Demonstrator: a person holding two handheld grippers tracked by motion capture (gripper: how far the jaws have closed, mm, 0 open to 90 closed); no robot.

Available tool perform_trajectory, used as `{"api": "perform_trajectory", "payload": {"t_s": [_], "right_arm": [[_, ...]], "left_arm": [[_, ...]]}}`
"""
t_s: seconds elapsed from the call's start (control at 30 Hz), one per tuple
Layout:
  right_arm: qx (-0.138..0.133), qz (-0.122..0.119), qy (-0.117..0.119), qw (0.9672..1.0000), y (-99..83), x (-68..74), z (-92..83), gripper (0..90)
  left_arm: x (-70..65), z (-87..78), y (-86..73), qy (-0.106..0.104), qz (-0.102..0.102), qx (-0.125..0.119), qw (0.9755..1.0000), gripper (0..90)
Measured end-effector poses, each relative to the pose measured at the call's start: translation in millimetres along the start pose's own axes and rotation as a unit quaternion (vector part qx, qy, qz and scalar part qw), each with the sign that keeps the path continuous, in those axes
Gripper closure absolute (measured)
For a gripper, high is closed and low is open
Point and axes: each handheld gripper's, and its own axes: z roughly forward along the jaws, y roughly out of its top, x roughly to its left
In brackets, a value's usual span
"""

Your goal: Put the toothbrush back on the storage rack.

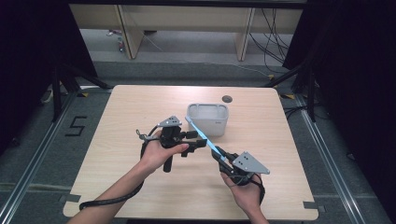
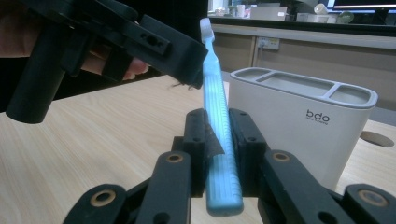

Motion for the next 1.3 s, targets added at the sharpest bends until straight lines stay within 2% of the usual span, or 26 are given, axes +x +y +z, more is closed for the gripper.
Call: {"api": "perform_trajectory", "payload": {"t_s": [0.07, 0.1, 0.33, 0.5, 0.53, 0.57, 0.63, 0.67, 0.7, 0.77, 0.8, 0.87, 0.9, 0.93, 0.97, 1.0, 1.03, 1.07, 1.1, 1.13, 1.17, 1.23, 1.27, 1.3], "right_arm": [[-0.006, -0.009, -0.001, 0.9999, -0.6, -0.6, 1.1, 78.8], [0.003, 0.001, 0.0, 1.0, -1.0, 0.8, 0.3, 78.8], [-0.005, -0.004, 0.002, 1.0, -2.7, 1.2, 2.6, 78.8], [0.005, -0.002, -0.002, 1.0, -3.2, 1.7, 2.0, 78.7], [0.004, -0.009, -0.005, 0.9999, -3.3, 0.7, 2.4, 78.7], [0.004, 0.006, 0.0, 1.0, -4.8, 2.4, 3.5, 78.5], [0.009, 0.004, -0.002, 1.0, -5.1, 2.1, 3.6, 78.4], [0.002, -0.01, -0.008, 0.9999, -5.5, 0.7, 4.6, 78.3], [0.013, 0.006, -0.001, 0.9999, -6.1, 2.7, 5.0, 77.9], [0.019, 0.012, -0.003, 0.9997, -6.4, 5.3, 4.9, 77.3], [0.017, 0.003, 0.001, 0.9999, -6.7, 4.2, 6.3, 77.1], [0.008, 0.0, 0.002, 1.0, -7.9, 5.9, 8.9, 76.5], [0.02, -0.001, 0.0, 0.9998, -7.4, 6.6, 8.0, 76.2], [0.02, -0.001, 0.0, 0.9998, -7.4, 6.6, 8.0, 76.2], [0.019, -0.011, 0.002, 0.9998, -7.8, 6.1, 9.2, 76.1], [0.019, -0.011, 0.002, 0.9998, -7.8, 6.1, 9.2, 76.1], [0.024, 0.005, 0.004, 0.9997, -8.2, 8.8, 9.2, 76.0], [0.024, 0.006, 0.002, 0.9997, -8.2, 9.5, 9.9, 75.6], [0.021, -0.004, 0.012, 0.9997, -7.2, 8.4, 10.7, 73.7], [0.022, -0.013, 0.014, 0.9996, -6.6, 8.4, 11.3, 71.4], [0.012, -0.013, 0.01, 0.9998, -6.9, 9.3, 12.7, 69.3], [0.011, -0.011, 0.012, 0.9998, -7.1, 9.9, 13.3, 66.5], [0.023, 0.002, 0.011, 0.9997, -7.7, 11.0, 12.3, 61.8], [0.023, 0.002, 0.011, 0.9997, -7.7, 11.0, 12.3, 61.8]], "left_arm": [[1.2, 0.9, 0.6, -0.005, -0.007, -0.002, 1.0, 40.9], [1.2, 0.9, 0.6, -0.005, -0.007, -0.002, 1.0, 41.7], [5.7, 3.0, -0.5, -0.01, -0.029, -0.008, 0.9995, 48.1], [8.1, 3.5, -0.4, -0.022, -0.043, -0.016, 0.9987, 54.4], [8.0, 3.7, -0.3, -0.024, -0.043, -0.018, 0.9986, 55.7], [7.1, 4.1, 0.0, -0.03, -0.042, -0.022, 0.9984, 57.9], [6.1, 4.0, 0.5, -0.029, -0.041, -0.024, 0.9985, 60.7], [5.4, 4.3, 0.9, -0.034, -0.041, -0.027, 0.9982, 60.7], [3.5, 3.6, 2.3, -0.036, -0.034, -0.029, 0.9983, 64.0], [2.5, 3.6, 3.1, -0.039, -0.032, -0.033, 0.9982, 67.7], [-0.1, 3.4, 4.8, -0.048, -0.027, -0.039, 0.9977, 69.0], [-1.9, 3.2, 5.7, -0.047, -0.024, -0.04, 0.9978, 71.5], [-5.6, 3.5, 6.9, -0.056, -0.02, -0.045, 0.9972, 72.8], [-5.6, 3.5, 6.9, -0.056, -0.02, -0.045, 0.9972, 74.2], [-9.7, 3.2, 8.3, -0.059, -0.014, -0.045, 0.9971, 75.8], [-9.7, 3.2, 8.3, -0.059, -0.014, -0.045, 0.9971, 77.9], [-11.5, 3.3, 8.8, -0.063, -0.011, -0.046, 0.9969, 77.9], [-13.1, 3.8, 9.1, -0.068, -0.006, -0.048, 0.9965, 81.0], [-17.1, 3.7, 10.2, -0.058, 0.011, -0.043, 0.9973, 83.3], [-18.5, 3.8, 10.6, -0.061, 0.012, -0.045, 0.9971, 83.4], [-18.5, 3.8, 10.6, -0.061, 0.012, -0.045, 0.9971, 83.5], [-21.4, 2.9, 11.8, -0.062, 0.021, -0.044, 0.9969, 83.6], [-24.5, 1.5, 13.3, -0.055, 0.034, -0.044, 0.9969, 83.6], [-24.5, 1.5, 13.3, -0.055, 0.034, -0.044, 0.9969, 83.6]]}}
